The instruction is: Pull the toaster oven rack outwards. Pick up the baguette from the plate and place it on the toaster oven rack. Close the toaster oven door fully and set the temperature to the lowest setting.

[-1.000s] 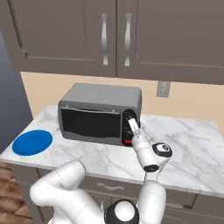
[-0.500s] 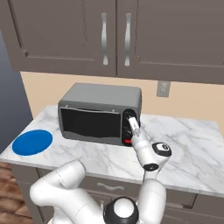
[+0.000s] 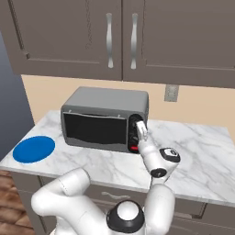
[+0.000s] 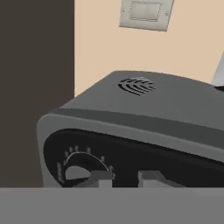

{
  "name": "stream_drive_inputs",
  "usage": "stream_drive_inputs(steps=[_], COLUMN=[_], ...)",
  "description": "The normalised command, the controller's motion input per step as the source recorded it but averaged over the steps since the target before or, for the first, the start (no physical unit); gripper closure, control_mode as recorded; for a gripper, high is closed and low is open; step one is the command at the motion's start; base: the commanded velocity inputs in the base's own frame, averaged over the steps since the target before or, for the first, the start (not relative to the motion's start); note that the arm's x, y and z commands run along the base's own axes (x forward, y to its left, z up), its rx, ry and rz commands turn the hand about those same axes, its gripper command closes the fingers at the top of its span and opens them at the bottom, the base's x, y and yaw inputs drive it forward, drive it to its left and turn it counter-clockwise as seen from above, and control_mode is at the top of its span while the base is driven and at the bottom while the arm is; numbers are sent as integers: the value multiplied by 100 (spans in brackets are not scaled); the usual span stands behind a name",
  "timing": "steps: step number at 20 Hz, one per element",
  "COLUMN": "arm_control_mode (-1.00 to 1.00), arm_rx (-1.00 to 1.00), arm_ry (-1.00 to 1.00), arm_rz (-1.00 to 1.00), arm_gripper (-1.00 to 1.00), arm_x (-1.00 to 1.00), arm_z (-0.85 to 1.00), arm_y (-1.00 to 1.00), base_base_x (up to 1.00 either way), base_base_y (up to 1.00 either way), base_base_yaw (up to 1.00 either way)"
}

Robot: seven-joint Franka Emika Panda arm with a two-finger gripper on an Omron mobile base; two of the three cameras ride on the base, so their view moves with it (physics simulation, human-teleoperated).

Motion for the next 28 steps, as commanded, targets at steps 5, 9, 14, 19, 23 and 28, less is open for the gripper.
stream_drive_inputs(steps=[5,9,14,19,23,28], arm_control_mode=[-100,-100,-100,-100,-100,-100], arm_rx=[31,23,17,16,22,22], arm_ry=[31,21,12,9,8,6], arm_rz=[0,0,0,-4,-15,-18], arm_gripper=[100,100,100,100,100,100], arm_x=[100,100,100,100,100,100], arm_z=[100,100,100,100,100,100], arm_y=[-100,-100,-100,-99,-90,-85], base_base_x=[0,0,0,0,0,0], base_base_y=[0,0,0,0,0,0], base_base_yaw=[0,0,0,0,0,0])
